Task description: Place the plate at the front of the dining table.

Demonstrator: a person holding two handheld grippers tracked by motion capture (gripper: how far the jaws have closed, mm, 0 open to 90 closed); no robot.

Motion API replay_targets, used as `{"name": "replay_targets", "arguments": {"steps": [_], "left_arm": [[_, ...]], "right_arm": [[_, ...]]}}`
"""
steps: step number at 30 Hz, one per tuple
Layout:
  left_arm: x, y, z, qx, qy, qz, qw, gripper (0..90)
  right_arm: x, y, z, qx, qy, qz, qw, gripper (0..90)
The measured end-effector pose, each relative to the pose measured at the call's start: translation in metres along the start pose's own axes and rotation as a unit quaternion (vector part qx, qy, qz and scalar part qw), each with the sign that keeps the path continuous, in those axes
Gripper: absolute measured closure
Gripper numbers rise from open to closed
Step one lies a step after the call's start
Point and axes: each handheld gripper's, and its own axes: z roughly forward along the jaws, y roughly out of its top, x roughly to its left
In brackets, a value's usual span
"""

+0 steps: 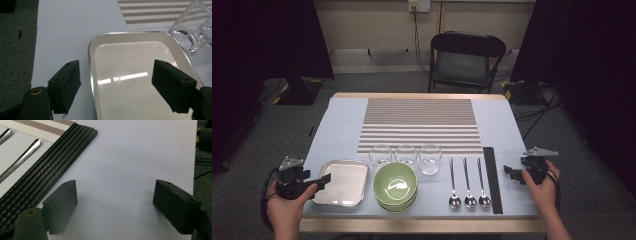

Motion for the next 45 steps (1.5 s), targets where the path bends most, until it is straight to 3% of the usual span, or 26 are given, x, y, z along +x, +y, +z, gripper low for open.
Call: {"name": "replay_targets", "arguments": {"steps": [7, 10, 12, 19, 31, 37, 41, 45], "left_arm": [[-0.0003, 0.0018, 0.0003, -0.013, 0.002, 0.019, 0.9997, 23.6], [0.0001, 0.0015, 0.0006, -0.02, 0.004, 0.013, 0.9997, 27.3], [0.0015, 0.0014, 0.0003, -0.023, 0.005, 0.012, 0.9996, 35.2], [0.0028, 0.0003, 0.0004, -0.027, -0.009, 0.0, 0.9996, 44.5], [0.0039, 0.0013, -0.0003, -0.03, -0.017, 0.006, 0.9994, 48.3], [0.0058, 0.0011, 0.0017, -0.023, -0.016, -0.001, 0.9996, 51.1], [0.0068, 0.0012, 0.0035, -0.025, -0.02, -0.024, 0.9992, 57.0], [0.0082, 0.0022, 0.0035, -0.022, -0.02, -0.028, 0.9992, 62.2]], "right_arm": [[-0.0004, 0.0, 0.0001, 0.0, 0.0, -0.001, 1.0, 18.4], [-0.0004, 0.0, 0.0001, 0.0, 0.0, 0.0, 1.0, 18.4], [-0.0003, 0.0, 0.0001, 0.0, 0.0, 0.001, 1.0, 18.4], [-0.0009, 0.0001, 0.0002, 0.0, 0.001, -0.001, 1.0, 18.4], [-0.0013, 0.0002, 0.0004, 0.001, 0.003, -0.001, 1.0, 18.4], [-0.0014, 0.0002, 0.0005, 0.001, 0.002, 0.001, 1.0, 18.3], [-0.0012, 0.0002, 0.0004, 0.001, 0.002, 0.002, 1.0, 18.3], [-0.0012, 0.0002, 0.0004, 0.001, 0.002, 0.002, 1.0, 18.3]]}}
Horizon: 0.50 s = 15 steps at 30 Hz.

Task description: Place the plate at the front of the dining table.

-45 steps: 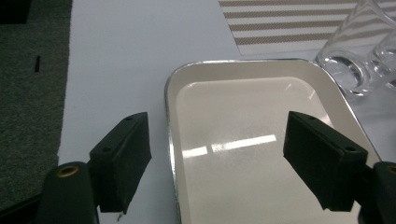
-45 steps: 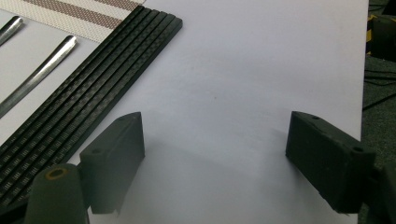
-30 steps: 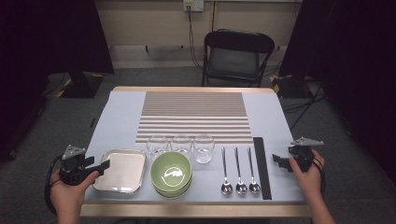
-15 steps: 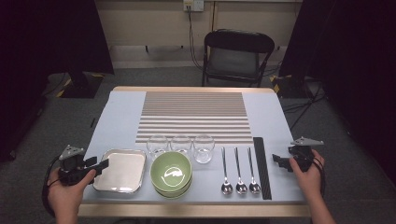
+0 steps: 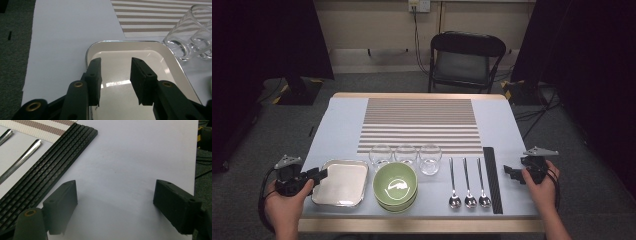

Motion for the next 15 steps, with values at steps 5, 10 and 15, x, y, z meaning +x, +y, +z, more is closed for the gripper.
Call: {"name": "replay_targets", "arguments": {"steps": [5, 10, 15], "left_arm": [[0.0026, 0.0, -0.0007, 0.007, -0.004, -0.012, 0.9999, 67.5], [0.0056, -0.0014, -0.002, 0.01, -0.001, -0.026, 0.9996, 71.1], [0.0087, -0.0018, -0.0013, 0.024, 0.007, -0.038, 0.999, 72.8]], "right_arm": [[-0.0001, 0.0, 0.0, 0.0, 0.0, 0.0, 1.0, 18.3], [-0.0001, 0.0, 0.0001, 0.0, 0.0, 0.0, 1.0, 18.3], [-0.0001, 0.0, 0.0001, 0.0, 0.0, 0.0, 1.0, 18.3]]}}
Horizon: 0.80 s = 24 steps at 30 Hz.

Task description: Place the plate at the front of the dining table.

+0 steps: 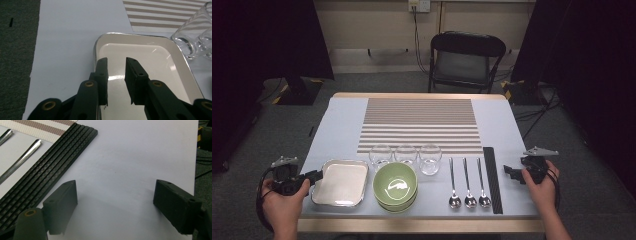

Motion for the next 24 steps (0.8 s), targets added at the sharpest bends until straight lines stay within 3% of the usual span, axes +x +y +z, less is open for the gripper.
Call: {"name": "replay_targets", "arguments": {"steps": [24], "left_arm": [[0.015, -0.006, 0.007, 0.027, 0.01, -0.03, 0.9991, 80.4]], "right_arm": [[0.0, 0.0, 0.0, 0.0, 0.0, 0.0, 1.0, 18.3]]}}
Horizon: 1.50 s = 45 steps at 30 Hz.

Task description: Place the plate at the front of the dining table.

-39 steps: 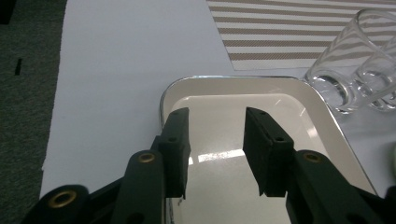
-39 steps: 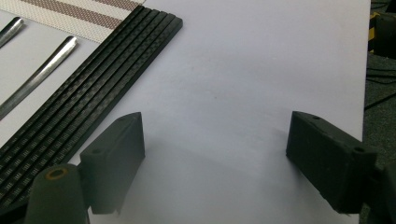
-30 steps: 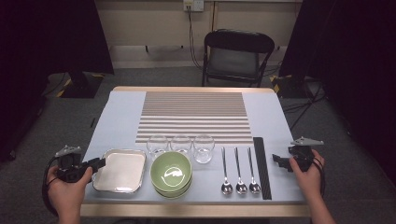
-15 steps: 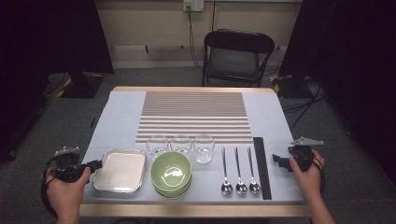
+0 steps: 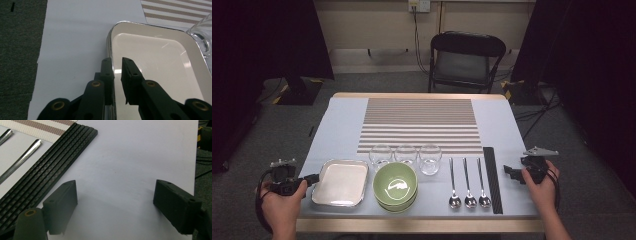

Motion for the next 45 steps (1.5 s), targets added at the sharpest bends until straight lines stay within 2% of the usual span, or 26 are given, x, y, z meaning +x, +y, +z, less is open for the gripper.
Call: {"name": "replay_targets", "arguments": {"steps": [12, 27, 35, 42, 45], "left_arm": [[0.0024, 0.0003, 0.0024, 0.013, -0.001, -0.016, 0.9998, 88.1], [0.0041, 0.0027, 0.0076, 0.022, -0.006, -0.009, 0.9997, 88.2], [0.0081, 0.0034, 0.0086, 0.025, -0.02, -0.028, 0.9991, 88.6], [0.0055, 0.0051, 0.0053, 0.024, -0.011, -0.037, 0.999, 88.8], [0.0035, 0.0067, -0.0003, 0.018, -0.005, -0.031, 0.9993, 88.9]], "right_arm": [[-0.0001, 0.0, 0.0, 0.0, 0.0, 0.0, 1.0, 18.3], [0.0001, -0.0001, 0.0, -0.001, 0.0, 0.0, 1.0, 18.3], [0.0001, -0.0001, 0.0, -0.001, 0.0, -0.001, 1.0, 18.3], [0.0001, -0.0001, 0.0, -0.001, 0.0, 0.0, 1.0, 18.2], [0.0001, -0.0001, 0.0, -0.001, 0.0, -0.001, 1.0, 18.3]]}}
